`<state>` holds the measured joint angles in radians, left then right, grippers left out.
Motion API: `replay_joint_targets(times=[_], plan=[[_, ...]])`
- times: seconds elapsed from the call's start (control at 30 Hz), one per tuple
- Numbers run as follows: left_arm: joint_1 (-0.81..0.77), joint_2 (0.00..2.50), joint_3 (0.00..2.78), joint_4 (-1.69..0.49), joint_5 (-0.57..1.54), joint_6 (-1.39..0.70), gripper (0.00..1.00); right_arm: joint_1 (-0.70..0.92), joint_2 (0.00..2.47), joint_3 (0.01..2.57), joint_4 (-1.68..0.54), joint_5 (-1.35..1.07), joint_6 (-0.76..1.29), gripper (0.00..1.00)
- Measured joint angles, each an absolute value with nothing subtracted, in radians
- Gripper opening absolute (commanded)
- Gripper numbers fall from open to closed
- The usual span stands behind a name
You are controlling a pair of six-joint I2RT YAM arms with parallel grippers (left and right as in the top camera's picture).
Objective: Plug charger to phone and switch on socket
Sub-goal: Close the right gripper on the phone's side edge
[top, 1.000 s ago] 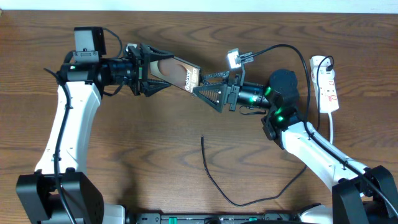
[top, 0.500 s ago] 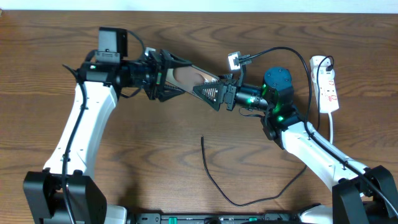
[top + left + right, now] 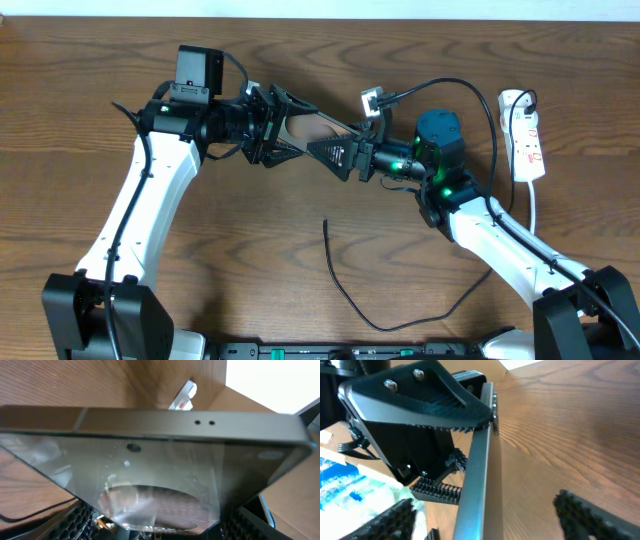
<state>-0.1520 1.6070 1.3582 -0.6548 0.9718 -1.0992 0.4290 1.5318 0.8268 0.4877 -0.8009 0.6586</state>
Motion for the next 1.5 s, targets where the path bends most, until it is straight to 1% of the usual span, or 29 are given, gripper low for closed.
replay_joint_targets(times=[0.07, 0.23, 0.37, 0.53, 0.6, 0.7, 0.87, 1.03, 1.13, 1.27, 1.3, 1.37, 1.43, 1.5], plan=[[-0.153, 1.607, 1.358, -0.655, 0.966, -1.099, 0.07, 0.430, 1.532, 0.827, 0.478, -0.794, 0.644, 0.72], [-0.154, 1.607, 1.358, -0.655, 0.962, -1.102, 0.07, 0.431, 1.532, 0.827, 0.476, -0.785, 0.624, 0.58], [-0.154, 1.607, 1.358, -0.655, 0.962, -1.102, 0.07, 0.432, 1.532, 0.827, 0.476, -0.783, 0.616, 0.43], [-0.154, 1.607, 1.358, -0.655, 0.962, -1.102, 0.07, 0.433, 1.532, 0.827, 0.480, -0.780, 0.616, 0.33], [-0.154, 1.607, 1.358, -0.655, 0.962, -1.102, 0.07, 0.435, 1.532, 0.827, 0.483, -0.777, 0.617, 0.31], [-0.154, 1.607, 1.358, -0.655, 0.958, -1.102, 0.07, 0.440, 1.532, 0.827, 0.487, -0.772, 0.618, 0.17], [-0.152, 1.607, 1.358, -0.654, 0.960, -1.102, 0.07, 0.445, 1.532, 0.827, 0.495, -0.761, 0.617, 0.10], [-0.152, 1.607, 1.358, -0.655, 0.960, -1.103, 0.07, 0.445, 1.532, 0.827, 0.493, -0.745, 0.616, 0.08], [-0.152, 1.607, 1.358, -0.655, 0.960, -1.108, 0.07, 0.445, 1.532, 0.827, 0.493, -0.742, 0.609, 0.02], [-0.152, 1.607, 1.358, -0.658, 0.959, -1.119, 0.07, 0.445, 1.532, 0.827, 0.491, -0.739, 0.594, 0.01], [-0.152, 1.607, 1.358, -0.657, 0.959, -1.119, 0.09, 0.445, 1.532, 0.827, 0.491, -0.739, 0.594, 0.01], [-0.152, 1.607, 1.358, -0.657, 0.959, -1.119, 0.27, 0.445, 1.532, 0.827, 0.491, -0.739, 0.594, 0.01], [-0.152, 1.607, 1.358, -0.657, 0.959, -1.119, 0.36, 0.445, 1.532, 0.827, 0.491, -0.738, 0.594, 0.01], [-0.152, 1.607, 1.358, -0.658, 0.959, -1.119, 0.56, 0.445, 1.532, 0.827, 0.491, -0.738, 0.594, 0.01]])
